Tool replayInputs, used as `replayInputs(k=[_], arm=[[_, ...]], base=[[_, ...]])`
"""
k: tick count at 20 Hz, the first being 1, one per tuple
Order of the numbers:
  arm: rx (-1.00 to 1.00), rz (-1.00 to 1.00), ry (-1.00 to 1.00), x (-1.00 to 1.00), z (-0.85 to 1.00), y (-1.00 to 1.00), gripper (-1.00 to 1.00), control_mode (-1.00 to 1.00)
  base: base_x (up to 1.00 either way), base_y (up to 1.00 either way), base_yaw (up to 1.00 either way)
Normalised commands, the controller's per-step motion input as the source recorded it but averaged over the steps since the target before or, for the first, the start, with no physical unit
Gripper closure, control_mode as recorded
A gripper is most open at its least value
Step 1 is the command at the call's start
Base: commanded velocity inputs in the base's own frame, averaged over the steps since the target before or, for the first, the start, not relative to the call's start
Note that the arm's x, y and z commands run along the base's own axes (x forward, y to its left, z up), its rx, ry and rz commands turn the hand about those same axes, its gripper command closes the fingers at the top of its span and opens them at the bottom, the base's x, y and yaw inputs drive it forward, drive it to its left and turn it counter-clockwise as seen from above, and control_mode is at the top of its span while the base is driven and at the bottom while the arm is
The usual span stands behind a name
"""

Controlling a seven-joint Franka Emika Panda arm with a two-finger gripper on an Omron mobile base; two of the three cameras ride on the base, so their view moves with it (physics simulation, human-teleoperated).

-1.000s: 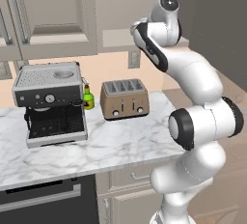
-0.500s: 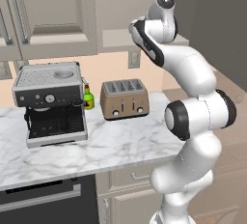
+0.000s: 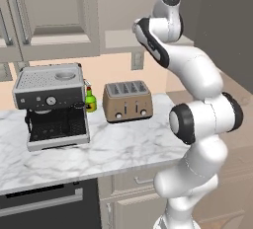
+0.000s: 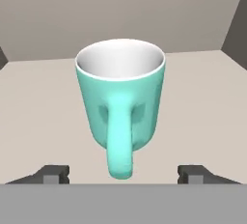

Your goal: Move the mug from next to the sink to the open cabinet. Then, move the bowl with the apple to the fridge to clear the area for faucet cleaning.

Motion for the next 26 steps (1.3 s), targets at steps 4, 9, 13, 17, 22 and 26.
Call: replayInputs(k=[4, 9, 13, 17, 22, 26], arm=[[0.00, 0.00, -0.03, -0.80, -0.01, 0.01, -1.00, -1.00], [0.00, 0.00, -0.06, -1.00, -0.63, 0.10, -1.00, -1.00], [0.00, 0.00, -0.02, -1.00, -1.00, 0.10, -1.00, -1.00], [0.00, 0.00, 0.00, -1.00, -1.00, 0.07, -1.00, -1.00], [0.00, -0.01, 0.00, -1.00, -1.00, 0.05, -1.00, -1.00], [0.00, -0.04, -0.03, -1.00, -0.82, 0.00, -1.00, -1.00]], base=[[0.00, 0.00, 0.00], [0.00, 0.00, 0.00], [0.00, 0.00, 0.00], [0.00, 0.00, 0.00], [0.00, 0.00, 0.00], [0.00, 0.00, 0.00]])
